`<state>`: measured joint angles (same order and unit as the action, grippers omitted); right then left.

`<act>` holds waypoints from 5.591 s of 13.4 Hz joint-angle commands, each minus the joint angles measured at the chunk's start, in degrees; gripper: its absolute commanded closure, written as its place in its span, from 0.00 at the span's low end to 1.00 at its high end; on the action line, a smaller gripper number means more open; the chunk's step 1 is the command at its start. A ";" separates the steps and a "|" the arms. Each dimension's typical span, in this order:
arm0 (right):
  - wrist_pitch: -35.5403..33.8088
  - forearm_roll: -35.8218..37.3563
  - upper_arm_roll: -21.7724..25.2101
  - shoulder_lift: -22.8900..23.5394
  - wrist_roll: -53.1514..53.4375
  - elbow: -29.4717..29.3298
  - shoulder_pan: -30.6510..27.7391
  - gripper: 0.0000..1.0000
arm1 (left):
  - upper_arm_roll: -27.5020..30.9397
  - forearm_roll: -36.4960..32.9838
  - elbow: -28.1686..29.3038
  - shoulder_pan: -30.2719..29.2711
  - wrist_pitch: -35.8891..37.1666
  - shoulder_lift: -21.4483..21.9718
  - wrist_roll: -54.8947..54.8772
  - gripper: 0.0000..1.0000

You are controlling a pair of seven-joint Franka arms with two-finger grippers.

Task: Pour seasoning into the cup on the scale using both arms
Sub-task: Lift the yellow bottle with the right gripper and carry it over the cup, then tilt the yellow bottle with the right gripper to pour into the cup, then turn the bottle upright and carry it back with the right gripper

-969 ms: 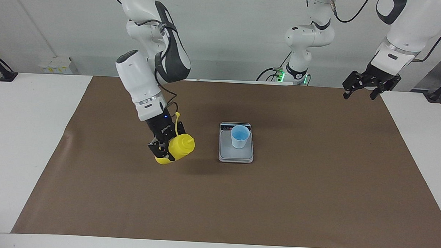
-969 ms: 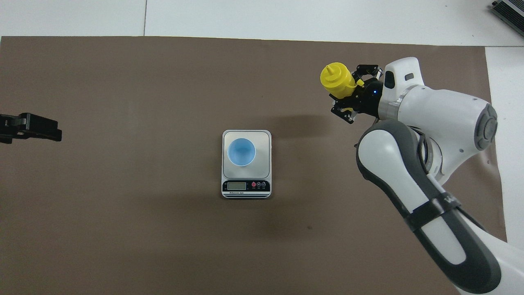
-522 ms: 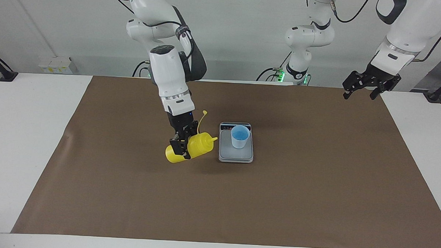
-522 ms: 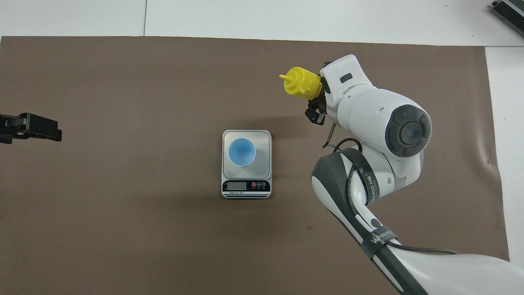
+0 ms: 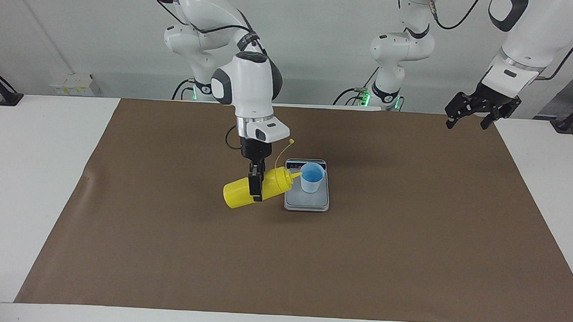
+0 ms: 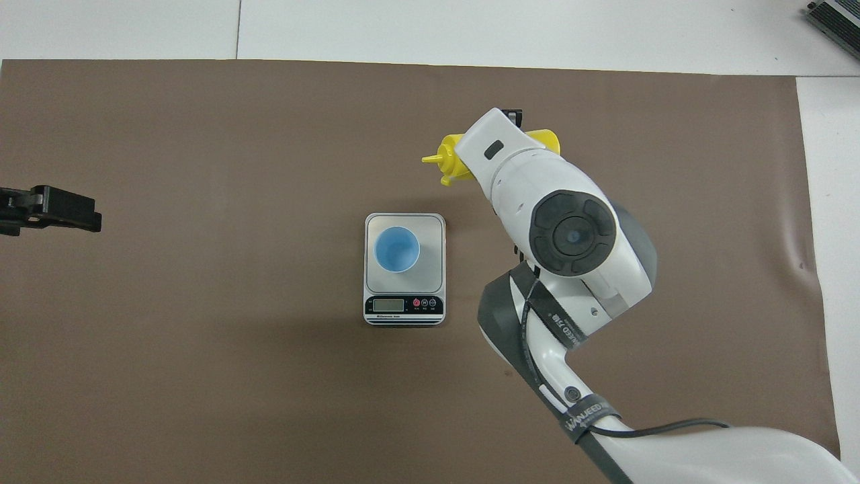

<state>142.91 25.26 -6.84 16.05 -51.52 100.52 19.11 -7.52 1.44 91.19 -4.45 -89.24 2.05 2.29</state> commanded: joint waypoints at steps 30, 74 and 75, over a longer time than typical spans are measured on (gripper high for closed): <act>-20.48 37.49 -0.10 4.25 4.50 -0.15 14.73 1.00 | 0.23 -0.74 0.83 0.15 0.47 0.76 -0.09 0.00; -1.93 -113.30 -0.19 -11.31 -75.19 26.56 -27.46 1.00 | 0.23 -0.74 0.83 0.15 0.47 0.76 -0.09 0.00; -1.93 -115.07 -0.19 -11.13 -76.52 27.18 -27.46 1.00 | 0.23 -0.74 0.83 0.15 0.47 0.76 -0.09 0.00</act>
<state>141.59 -85.54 -6.27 5.45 -124.39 126.43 -7.35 -7.52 1.44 91.19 -4.45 -89.24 2.05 2.29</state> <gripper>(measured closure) 0.493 0.000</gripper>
